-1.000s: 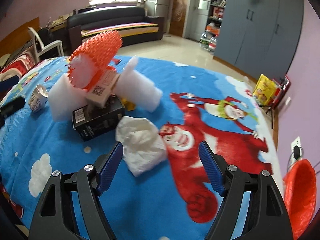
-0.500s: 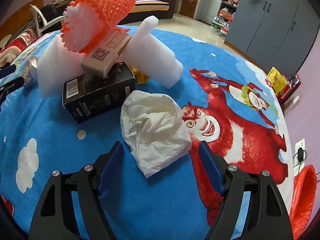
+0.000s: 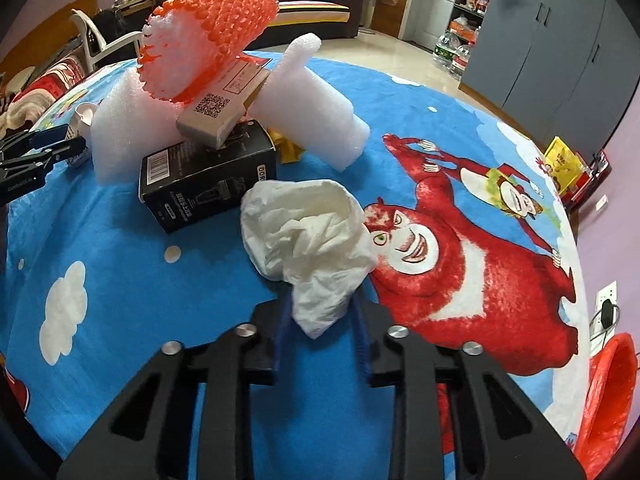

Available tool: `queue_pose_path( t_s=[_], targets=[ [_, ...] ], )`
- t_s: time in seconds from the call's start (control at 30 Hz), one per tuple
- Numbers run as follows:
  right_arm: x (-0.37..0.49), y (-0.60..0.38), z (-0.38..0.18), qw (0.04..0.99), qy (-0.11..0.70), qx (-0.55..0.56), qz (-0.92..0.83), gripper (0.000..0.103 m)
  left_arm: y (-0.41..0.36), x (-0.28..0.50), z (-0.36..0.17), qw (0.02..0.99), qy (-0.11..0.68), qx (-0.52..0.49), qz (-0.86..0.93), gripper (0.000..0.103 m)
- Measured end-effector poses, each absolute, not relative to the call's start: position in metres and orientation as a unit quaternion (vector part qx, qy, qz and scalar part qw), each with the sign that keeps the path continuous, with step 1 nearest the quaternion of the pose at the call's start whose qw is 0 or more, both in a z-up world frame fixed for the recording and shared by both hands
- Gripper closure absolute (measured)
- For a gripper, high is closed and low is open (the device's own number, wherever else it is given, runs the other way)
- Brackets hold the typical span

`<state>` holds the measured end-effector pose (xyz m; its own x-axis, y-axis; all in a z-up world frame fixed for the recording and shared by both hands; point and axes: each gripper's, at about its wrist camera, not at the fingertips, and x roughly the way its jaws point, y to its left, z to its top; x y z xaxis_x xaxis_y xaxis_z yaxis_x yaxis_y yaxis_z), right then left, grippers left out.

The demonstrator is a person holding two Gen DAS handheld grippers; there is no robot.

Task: Collect trash
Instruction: 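Grasp the crumpled paper with the left tool while the right tool grasps the white tissue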

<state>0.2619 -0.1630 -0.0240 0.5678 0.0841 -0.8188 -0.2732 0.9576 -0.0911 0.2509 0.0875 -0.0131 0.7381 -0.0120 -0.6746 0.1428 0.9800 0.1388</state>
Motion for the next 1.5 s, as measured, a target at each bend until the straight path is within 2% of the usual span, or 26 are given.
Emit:
queue_pose_path(
  t_s=[0.03, 0.07, 0.1, 0.17, 0.53, 0.6, 0.63, 0.67, 0.7, 0.73, 0.87, 1.03, 1.07, 1.13, 1.27, 1.5],
  targets=[
    [0.261, -0.164, -0.023, 0.88, 0.452, -0.105, 0.101, 0.081, 0.085, 0.248, -0.012, 0.929, 0.354, 0.096, -0.044, 0.057],
    [0.259, -0.165, -0.022, 0.882, 0.448, -0.105, 0.1, 0.082, 0.084, 0.246, -0.01, 0.931, 0.349, 0.098, -0.048, 0.073],
    [0.258, -0.166, -0.021, 0.883, 0.446, -0.106, 0.099, 0.082, 0.083, 0.245, -0.01, 0.93, 0.35, 0.096, -0.051, 0.101],
    [0.255, -0.167, -0.019, 0.885, 0.442, -0.106, 0.098, 0.083, 0.078, 0.243, -0.009, 0.928, 0.357, 0.093, -0.056, 0.103],
    [0.242, -0.173, -0.012, 0.89, 0.431, -0.096, 0.114, 0.084, 0.064, 0.233, 0.0, 0.931, 0.343, 0.094, -0.083, 0.103],
    [0.24, -0.175, -0.012, 0.89, 0.432, -0.088, 0.114, 0.084, 0.066, 0.232, 0.002, 0.934, 0.339, 0.085, -0.073, 0.099],
    [0.239, -0.177, -0.012, 0.89, 0.434, -0.084, 0.115, 0.084, 0.068, 0.233, 0.004, 0.936, 0.337, 0.081, -0.068, 0.09],
    [0.239, -0.178, -0.012, 0.89, 0.434, -0.085, 0.115, 0.084, 0.069, 0.235, 0.007, 0.938, 0.332, 0.084, -0.059, 0.057],
    [0.239, -0.179, -0.012, 0.89, 0.433, -0.085, 0.115, 0.084, 0.069, 0.236, 0.01, 0.942, 0.321, 0.088, -0.051, 0.016],
    [0.239, -0.18, -0.013, 0.89, 0.432, -0.084, 0.115, 0.084, 0.069, 0.236, 0.015, 0.948, 0.301, 0.091, -0.039, 0.009],
    [0.24, -0.182, -0.017, 0.889, 0.437, -0.082, 0.113, 0.084, 0.063, 0.256, 0.013, 0.943, 0.318, 0.088, -0.047, 0.009],
    [0.241, -0.182, -0.023, 0.887, 0.441, -0.082, 0.112, 0.084, 0.059, 0.286, -0.015, 0.923, 0.367, 0.114, -0.027, 0.012],
    [0.241, -0.181, -0.022, 0.887, 0.44, -0.082, 0.112, 0.084, 0.062, 0.29, -0.017, 0.919, 0.378, 0.105, -0.033, 0.025],
    [0.241, -0.181, -0.022, 0.887, 0.439, -0.082, 0.114, 0.084, 0.067, 0.291, -0.017, 0.922, 0.375, 0.097, -0.026, 0.042],
    [0.24, -0.181, -0.022, 0.888, 0.439, -0.083, 0.113, 0.084, 0.062, 0.275, -0.012, 0.928, 0.345, 0.137, -0.039, 0.055],
    [0.233, -0.182, -0.012, 0.893, 0.427, -0.074, 0.119, 0.084, 0.067, 0.253, -0.005, 0.929, 0.347, 0.11, -0.062, 0.057]
  ],
)
